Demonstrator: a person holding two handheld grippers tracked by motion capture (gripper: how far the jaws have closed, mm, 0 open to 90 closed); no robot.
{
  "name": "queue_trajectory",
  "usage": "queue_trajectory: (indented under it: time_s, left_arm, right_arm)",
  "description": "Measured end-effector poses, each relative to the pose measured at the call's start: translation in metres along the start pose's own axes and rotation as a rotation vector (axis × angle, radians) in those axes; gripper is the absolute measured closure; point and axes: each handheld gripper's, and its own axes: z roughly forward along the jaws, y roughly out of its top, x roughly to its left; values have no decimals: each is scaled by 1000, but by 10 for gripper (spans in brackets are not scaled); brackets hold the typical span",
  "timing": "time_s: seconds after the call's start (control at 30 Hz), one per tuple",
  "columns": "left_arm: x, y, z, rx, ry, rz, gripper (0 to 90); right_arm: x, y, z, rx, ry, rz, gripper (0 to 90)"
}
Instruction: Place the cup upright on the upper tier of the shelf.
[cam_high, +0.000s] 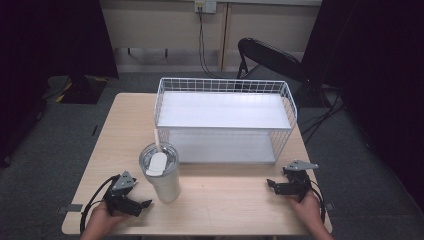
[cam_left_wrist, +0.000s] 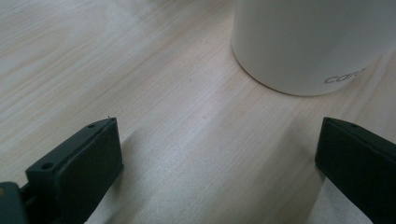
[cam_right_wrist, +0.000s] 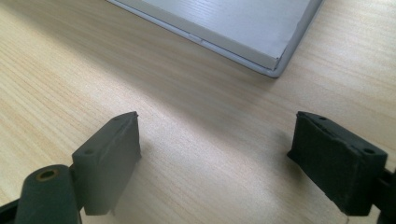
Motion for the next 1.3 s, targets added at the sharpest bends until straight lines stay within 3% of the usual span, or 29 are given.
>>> queue_trajectory:
  time_s: [0.17, 0.27, 0.33, 0.5, 0.63, 0.73, 0.9, 0.97, 1.1, 1.3]
  left_arm:
    - [-1, 1, -3, 12, -2, -9, 26]
    - [-2, 2, -5, 3, 14, -11, 196]
    - [-4, 5, -6, 22, 18, -5, 160]
    - [-10, 11, -11, 16, -15, 1, 166]
    - [-12, 16, -17, -43, -87, -75, 179]
    - [-12, 21, -22, -80, -84, -93, 201]
    - [-15, 26, -26, -118, -102, -103, 208]
    - [-18, 29, -26, -131, -111, -82, 205]
    - [-20, 32, -28, -171, -151, -103, 206]
    - [-22, 39, -32, -230, -152, -99, 211]
  right_arm:
    - [0, 0, 0, 0, 1, 0, 154]
    - [0, 0, 0, 0, 0, 0, 154]
    - [0, 0, 0, 0, 0, 1, 154]
    - [0, 0, 0, 0, 0, 1, 154]
    - [0, 0, 0, 0, 1, 1, 154]
    - [0, 0, 0, 0, 0, 1, 153]
    - [0, 0, 0, 0, 1, 1, 154]
    - [0, 0, 0, 0, 1, 1, 154]
    - [0, 0, 0, 0, 1, 1, 154]
    - [0, 0, 0, 0, 1, 1, 154]
